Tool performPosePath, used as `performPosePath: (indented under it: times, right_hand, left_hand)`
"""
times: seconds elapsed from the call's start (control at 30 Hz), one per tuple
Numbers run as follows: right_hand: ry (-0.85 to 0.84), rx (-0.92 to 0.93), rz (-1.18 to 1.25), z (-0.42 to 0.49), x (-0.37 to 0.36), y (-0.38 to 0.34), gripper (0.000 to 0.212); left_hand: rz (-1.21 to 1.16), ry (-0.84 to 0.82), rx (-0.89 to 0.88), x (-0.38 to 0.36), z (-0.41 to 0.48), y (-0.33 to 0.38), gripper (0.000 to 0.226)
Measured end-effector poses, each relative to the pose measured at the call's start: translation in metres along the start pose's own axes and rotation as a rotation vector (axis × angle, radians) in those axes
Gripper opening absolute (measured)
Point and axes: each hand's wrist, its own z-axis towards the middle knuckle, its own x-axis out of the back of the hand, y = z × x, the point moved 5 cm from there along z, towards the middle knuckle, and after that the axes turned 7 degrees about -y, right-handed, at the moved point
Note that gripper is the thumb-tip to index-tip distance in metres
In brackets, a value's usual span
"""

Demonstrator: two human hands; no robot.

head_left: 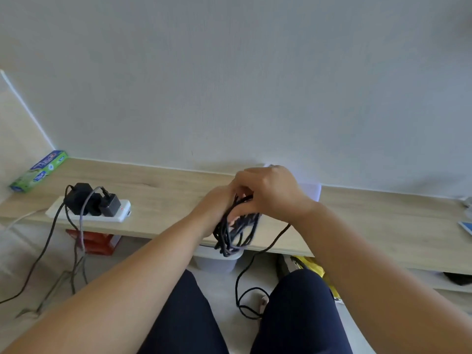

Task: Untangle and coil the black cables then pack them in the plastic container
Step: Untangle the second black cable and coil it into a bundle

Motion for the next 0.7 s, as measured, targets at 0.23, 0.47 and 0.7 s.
performPosePath:
  times: [0.23, 0.47, 0.7]
  right_hand:
    - [-0.102, -0.295, 0.395, -0.021, 0.008, 0.027, 0.041]
    - [-0.097, -0.342, 0.494, -0.033, 0.019, 0.033, 0.038]
    - [0.018, -0.653, 0.818, -0.067, -0.01, 0.053, 0.023]
  left_hand:
    - [-0.211, -0.639, 0.067, -0.024, -0.004, 0.006, 0.073]
    - [-0.066, -0.747, 0.163, -0.008, -0.006, 0.013, 0.017]
    - [-0.352, -0.697, 0.137, 0.009, -0.005, 0.008, 0.019]
